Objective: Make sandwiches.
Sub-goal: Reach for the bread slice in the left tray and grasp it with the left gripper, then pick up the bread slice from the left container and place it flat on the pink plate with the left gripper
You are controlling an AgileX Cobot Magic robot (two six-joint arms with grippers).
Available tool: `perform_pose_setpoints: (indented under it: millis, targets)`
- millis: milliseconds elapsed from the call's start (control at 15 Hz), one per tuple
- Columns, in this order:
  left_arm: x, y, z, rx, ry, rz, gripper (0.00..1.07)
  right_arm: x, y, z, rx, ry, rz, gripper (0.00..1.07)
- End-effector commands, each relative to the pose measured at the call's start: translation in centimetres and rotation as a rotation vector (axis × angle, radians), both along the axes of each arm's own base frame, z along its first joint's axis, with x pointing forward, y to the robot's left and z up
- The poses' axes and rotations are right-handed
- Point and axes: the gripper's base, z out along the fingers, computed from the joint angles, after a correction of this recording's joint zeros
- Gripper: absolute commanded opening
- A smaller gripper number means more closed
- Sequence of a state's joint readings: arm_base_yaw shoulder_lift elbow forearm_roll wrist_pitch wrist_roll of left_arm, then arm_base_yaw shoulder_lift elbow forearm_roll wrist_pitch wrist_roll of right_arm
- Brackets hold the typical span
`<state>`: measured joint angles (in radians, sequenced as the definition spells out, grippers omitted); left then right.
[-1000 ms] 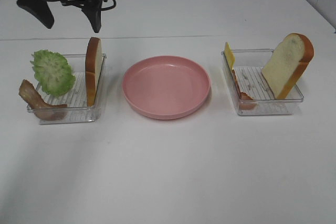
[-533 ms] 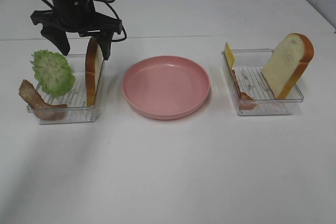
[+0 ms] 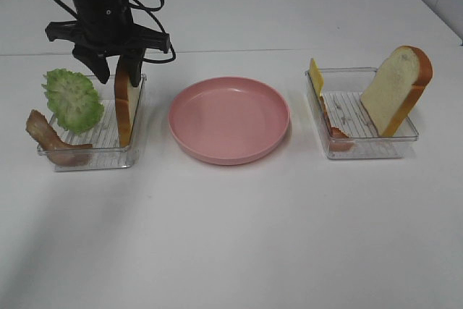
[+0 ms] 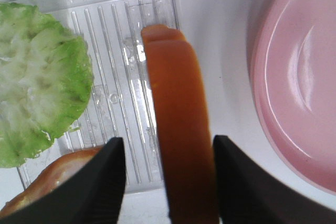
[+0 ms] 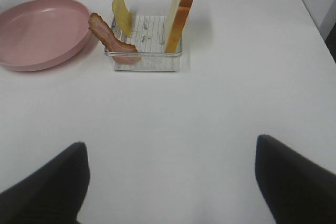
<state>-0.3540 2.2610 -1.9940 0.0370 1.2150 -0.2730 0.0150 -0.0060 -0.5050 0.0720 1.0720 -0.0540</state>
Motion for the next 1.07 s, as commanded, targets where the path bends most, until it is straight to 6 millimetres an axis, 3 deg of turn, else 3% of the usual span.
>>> perform_pose_setpoints:
  millis: [67,267,400,600,667,800,933,1067]
  targets:
    - [0.2,-0.3,-0.1,-0.001,-0.017,0.0,0.24,-0.1,0.0,0.0,-0.007,-0.026,-0.002,0.81]
    - [0.2,-0.3,0.0,-0.002,-0.019,0.0,0.0,-0.1,0.0,0.0,-0.007,-0.026,-0.002,0.81]
    - [-0.1,-0.2,0.8,0.004,0.0,-0.001,0.0,-0.1,0.0,0.0,-0.007,-0.026,-0.002,0.81]
    - [-0.7,0.1,5.3,-0.02,-0.073,-0.013,0.0,-0.1,0.0,0.0,-0.007,-0.026,-0.002,0.81]
    - [-1.3,0.3,8.1,-0.061,-0.131,-0.007,0.0,-0.1,0.0,0.0,-0.007,-0.026,-0.002,0.81]
    - [-2.0,0.5,10.9,-0.165,-0.165,-0.011,0.0,-0.1,0.0,0.0,-0.007,-0.026,-0.002,0.81]
    - [-1.9,0.6,11.4,-0.275,-0.156,-0.038,0.0,-0.1,0.0,0.0,-0.007,-0.026,-0.002,0.81]
    - [-1.0,0.0,10.4,-0.462,-0.127,-0.092,0.0,-0.1,0.0,0.0,-0.007,-0.026,-0.002,0.81]
